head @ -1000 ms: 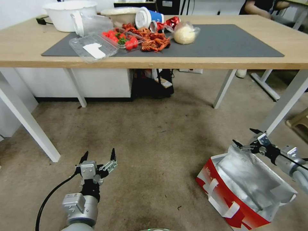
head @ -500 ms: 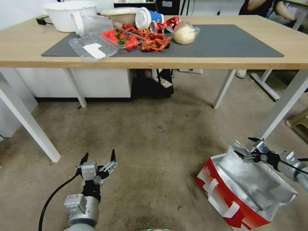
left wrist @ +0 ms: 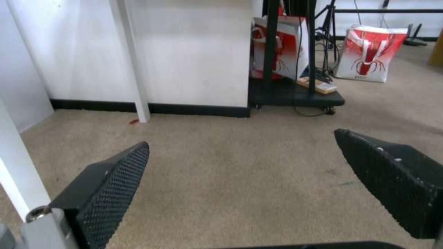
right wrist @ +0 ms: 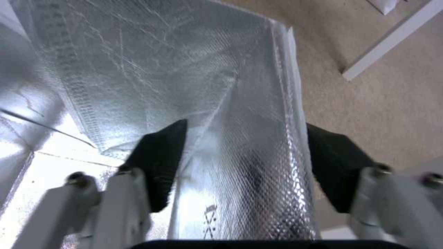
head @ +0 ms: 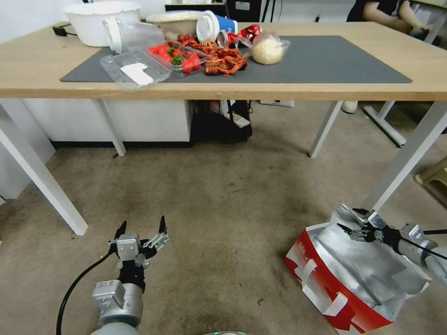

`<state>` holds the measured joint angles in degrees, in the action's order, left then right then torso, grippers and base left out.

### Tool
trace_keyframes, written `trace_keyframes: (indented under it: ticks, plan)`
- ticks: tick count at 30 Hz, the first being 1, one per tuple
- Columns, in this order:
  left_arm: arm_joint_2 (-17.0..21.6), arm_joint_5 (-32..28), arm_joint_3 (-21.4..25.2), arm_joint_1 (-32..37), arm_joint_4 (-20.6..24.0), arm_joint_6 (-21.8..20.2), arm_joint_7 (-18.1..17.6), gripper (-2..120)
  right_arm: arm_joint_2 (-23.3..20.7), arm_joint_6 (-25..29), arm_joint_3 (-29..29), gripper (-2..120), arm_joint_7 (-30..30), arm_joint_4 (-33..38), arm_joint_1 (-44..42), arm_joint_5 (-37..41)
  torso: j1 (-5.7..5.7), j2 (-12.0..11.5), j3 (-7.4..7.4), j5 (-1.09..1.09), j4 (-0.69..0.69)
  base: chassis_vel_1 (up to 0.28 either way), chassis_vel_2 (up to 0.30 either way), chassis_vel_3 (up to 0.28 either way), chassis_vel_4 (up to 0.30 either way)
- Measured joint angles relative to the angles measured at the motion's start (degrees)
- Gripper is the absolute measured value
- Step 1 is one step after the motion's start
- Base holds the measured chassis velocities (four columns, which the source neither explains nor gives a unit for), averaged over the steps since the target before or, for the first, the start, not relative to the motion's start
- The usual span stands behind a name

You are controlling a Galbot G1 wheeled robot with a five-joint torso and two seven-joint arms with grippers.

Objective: Pick up the food delivery bag from the floor and place it on the table.

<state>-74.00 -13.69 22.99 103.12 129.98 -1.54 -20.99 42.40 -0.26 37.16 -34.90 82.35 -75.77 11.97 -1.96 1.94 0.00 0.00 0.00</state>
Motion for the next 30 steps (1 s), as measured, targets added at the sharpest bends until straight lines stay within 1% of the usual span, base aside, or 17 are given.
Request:
trace_keyframes:
  ticks: [3, 4, 5, 8, 9, 10, 11, 13, 14, 16, 18, 21, 22, 25, 26, 29, 30]
  plan:
    - [0.03, -0.01, -0.07, -0.05, -0.09, 0.13, -0.03, 100, -0.40, 0.00, -0.50, 44, 0.01, -0.56, 0.23, 0.07, 0.00, 0.00, 0.00, 0.00, 0.00, 0.000, 0.000, 0.000, 0.000]
    - [0.03, -0.02, -0.07, -0.07, -0.11, 0.19, -0.05, 100, -0.51, -0.01, -0.59, 41, 0.00, -0.68, 0.30, 0.09, 0.00, 0.00, 0.00, 0.00, 0.00, 0.000, 0.000, 0.000, 0.000]
    - [0.03, -0.02, -0.07, -0.07, -0.11, 0.19, -0.05, 100, -0.51, -0.01, -0.59, 41, 0.00, -0.68, 0.30, 0.09, 0.00, 0.00, 0.00, 0.00, 0.00, 0.000, 0.000, 0.000, 0.000]
    - [0.03, -0.08, -0.04, -0.07, -0.23, 0.53, -0.12, 100, -0.83, 0.02, -0.98, 26, -0.15, -1.08, 0.70, 0.43, 0.00, 0.01, 0.00, 0.00, 0.00, 0.000, 0.000, 0.000, 0.000]
    - [0.03, -0.08, -0.04, -0.07, -0.23, 0.53, -0.12, 100, -0.83, 0.02, -0.98, 26, -0.15, -1.08, 0.70, 0.43, 0.00, 0.01, 0.00, 0.00, 0.00, 0.000, 0.000, 0.000, 0.000]
    - [0.03, -0.09, -0.02, -0.03, -0.24, 0.65, -0.16, 100, -0.88, 0.03, -1.11, 23, -0.17, -1.16, 0.84, 0.55, 0.00, 0.01, 0.00, 0.00, 0.00, 0.000, 0.000, 0.000, 0.000]
    - [0.03, -0.09, 0.01, 0.03, -0.24, 0.75, -0.24, 100, -0.93, 0.08, -1.25, 16, -0.21, -1.26, 1.01, 0.67, 0.00, 0.01, 0.00, 0.00, 0.00, 0.000, 0.000, 0.000, 0.000]
    - [0.03, -0.09, 0.11, 0.07, -0.25, 0.85, -0.44, 100, -0.94, 0.47, -1.48, 9, -0.43, -1.44, 1.29, 0.95, 0.00, 0.01, 0.00, 0.00, 0.00, 0.000, 0.000, 0.000, 0.000]
    - [0.03, -0.09, 0.11, 0.07, -0.25, 0.85, -0.44, 100, -0.94, 0.47, -1.48, 9, -0.43, -1.44, 1.29, 0.95, 0.00, 0.01, 0.00, 0.00, 0.00, 0.000, 0.000, 0.000, 0.000]
    - [0.00, -0.07, 0.25, 0.08, -0.23, 0.86, -0.47, 100, -0.93, 0.98, -1.58, 0, -0.97, -1.57, 1.42, 1.27, -0.01, 0.01, 0.00, 0.00, 0.00, 0.000, 0.000, 0.000, 0.000]
    - [-0.01, -0.04, 0.37, 0.07, -0.14, 0.82, -0.33, 100, -0.90, 1.39, -1.58, 0, -1.34, -1.61, 1.42, 1.66, -0.01, 0.01, 0.00, 0.00, 0.01, 0.000, 0.000, 0.000, 0.000]
    - [0.02, -0.07, 0.65, -0.01, 0.19, 0.43, 0.19, 100, -0.78, 4.74, -1.47, 0, -4.92, -1.83, 1.34, 5.31, 0.00, 0.01, 0.00, 0.01, 0.00, 0.000, 0.000, 0.000, 0.000]
    - [0.02, -0.07, 0.65, -0.01, 0.19, 0.43, 0.19, 100, -0.78, 4.74, -1.47, 0, -4.92, -1.83, 1.34, 5.31, 0.00, 0.01, 0.00, 0.01, 0.00, 0.000, 0.000, 0.000, 0.000]
    - [0.11, -0.27, 0.90, -0.12, 0.32, 0.36, 0.37, 100, -0.84, 7.16, -0.57, 0, -10.52, -0.40, 0.36, 9.63, -0.01, 0.01, 0.00, 0.01, 0.00, 0.000, 0.000, 0.000, 0.000]
    - [0.11, -0.27, 0.90, -0.12, 0.32, 0.36, 0.37, 100, -0.84, 7.16, -0.57, 0, -10.52, -0.40, 0.36, 9.63, -0.01, 0.01, 0.00, 0.01, 0.00, 0.000, 0.000, 0.000, 0.000]
    - [0.20, -0.90, 1.43, -0.11, 0.53, 0.22, 0.91, 100, -1.14, 9.83, 0.48, 0, -16.46, 1.06, -0.15, 12.13, 0.00, 0.01, 0.00, -0.01, 0.00, 0.000, 0.000, 0.000, 0.000]
    - [0.20, -0.90, 1.43, -0.11, 0.53, 0.22, 0.91, 100, -1.14, 9.83, 0.48, 0, -16.46, 1.06, -0.15, 12.13, 0.00, 0.01, 0.00, -0.01, 0.00, 0.000, 0.000, 0.000, 0.000]
